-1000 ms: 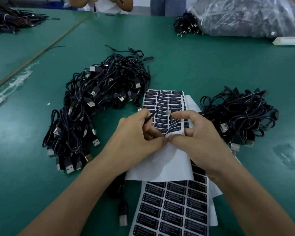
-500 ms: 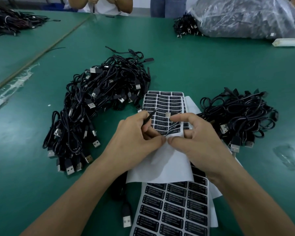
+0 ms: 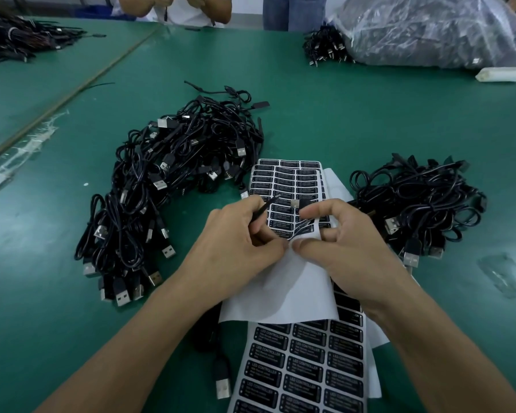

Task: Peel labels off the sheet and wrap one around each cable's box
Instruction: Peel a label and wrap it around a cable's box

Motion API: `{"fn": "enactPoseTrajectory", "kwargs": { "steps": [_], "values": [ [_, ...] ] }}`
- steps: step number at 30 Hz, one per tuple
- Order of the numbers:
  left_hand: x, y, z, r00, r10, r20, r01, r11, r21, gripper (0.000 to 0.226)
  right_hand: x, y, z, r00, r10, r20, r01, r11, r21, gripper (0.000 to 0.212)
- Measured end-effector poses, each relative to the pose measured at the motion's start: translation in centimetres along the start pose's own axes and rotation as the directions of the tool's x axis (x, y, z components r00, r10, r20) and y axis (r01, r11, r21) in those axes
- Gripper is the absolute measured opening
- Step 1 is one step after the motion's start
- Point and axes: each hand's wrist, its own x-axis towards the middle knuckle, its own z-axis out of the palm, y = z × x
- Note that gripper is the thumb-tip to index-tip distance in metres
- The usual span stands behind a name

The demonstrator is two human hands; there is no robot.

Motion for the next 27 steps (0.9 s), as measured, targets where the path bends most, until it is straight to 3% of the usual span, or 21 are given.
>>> {"fn": "enactPoseTrajectory", "kwargs": {
  "steps": [6, 9, 15, 17, 21, 27],
  "values": [
    [0.1, 0.1, -0.1, 0.995, -0.003, -0.099, 0.005, 1.0, 0.015, 0.043, -0.3, -0.2, -0.4, 0.997, -0.044, -0.057, 0.035, 0.989, -0.146, 0.03],
    [0.3, 0.0, -0.7, 0.978, -0.091, -0.188, 0.068, 0.99, -0.126, 0.038, -0.7, -0.6, -0.8, 0.995, -0.051, -0.087, 0.024, 0.956, -0.291, 0.032],
    [0.6, -0.5, -1.0, 0.955, -0.137, -0.262, 0.068, 0.964, -0.257, 0.048, -1.8, -1.1, -0.5, 0.988, -0.126, -0.085, 0.048, 0.789, -0.613, 0.055],
    [0.6, -0.5, -0.8, 0.954, -0.134, -0.268, 0.061, 0.963, -0.264, 0.049, -1.8, -1.2, -0.1, 0.957, -0.275, -0.095, 0.154, 0.757, -0.635, 0.047],
    [0.5, -0.2, -0.6, 0.957, -0.126, -0.262, 0.061, 0.968, -0.244, 0.05, -1.8, -1.3, 1.6, 0.817, -0.567, -0.103, 0.37, 0.654, -0.66, 0.025],
    [0.3, 0.4, -0.3, 0.96, -0.125, -0.249, 0.061, 0.966, -0.25, 0.048, -1.7, -0.6, 2.7, 0.771, -0.616, -0.162, 0.385, 0.654, -0.652, 0.015]
  ]
}}
